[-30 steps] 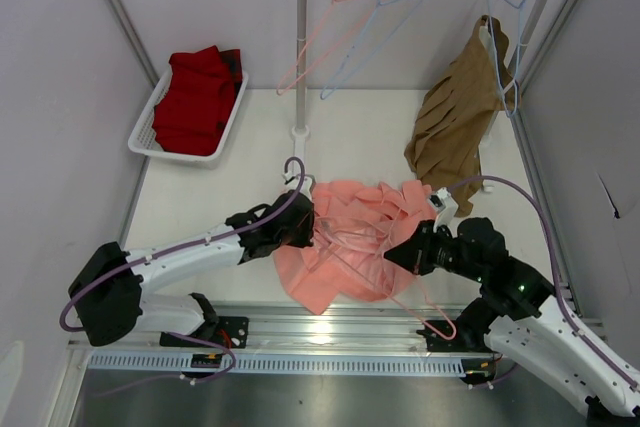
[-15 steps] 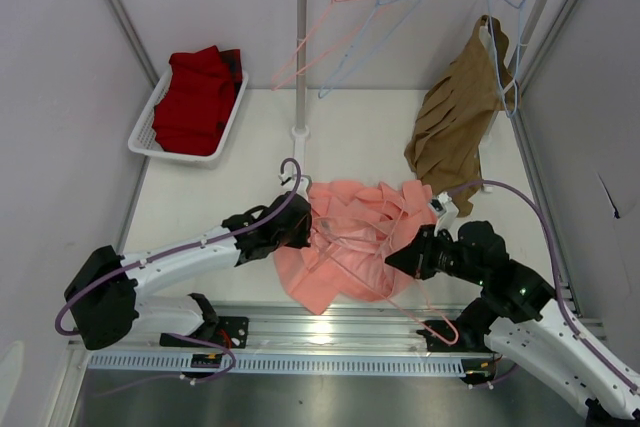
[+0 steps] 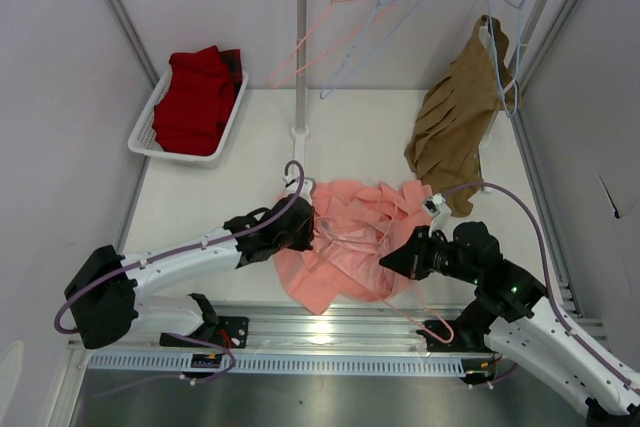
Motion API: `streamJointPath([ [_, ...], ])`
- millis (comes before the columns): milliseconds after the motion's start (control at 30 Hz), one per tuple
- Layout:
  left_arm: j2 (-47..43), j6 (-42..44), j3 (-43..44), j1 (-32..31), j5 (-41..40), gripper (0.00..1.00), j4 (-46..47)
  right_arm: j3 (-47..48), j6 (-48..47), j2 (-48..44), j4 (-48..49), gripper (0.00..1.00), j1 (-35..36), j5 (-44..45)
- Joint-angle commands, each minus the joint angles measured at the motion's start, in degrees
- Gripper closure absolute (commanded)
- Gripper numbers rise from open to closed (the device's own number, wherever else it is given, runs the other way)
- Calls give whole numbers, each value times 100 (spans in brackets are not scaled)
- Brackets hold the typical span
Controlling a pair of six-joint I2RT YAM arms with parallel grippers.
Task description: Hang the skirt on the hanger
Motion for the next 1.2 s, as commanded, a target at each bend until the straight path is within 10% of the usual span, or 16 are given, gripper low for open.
streamJointPath([
  [0, -91, 68, 81, -67, 88, 100, 198, -82, 59, 37, 666, 100, 37, -247],
  [1167, -399, 86, 107, -436, 246, 100, -153, -1154, -11, 450, 3056, 100, -16, -968],
])
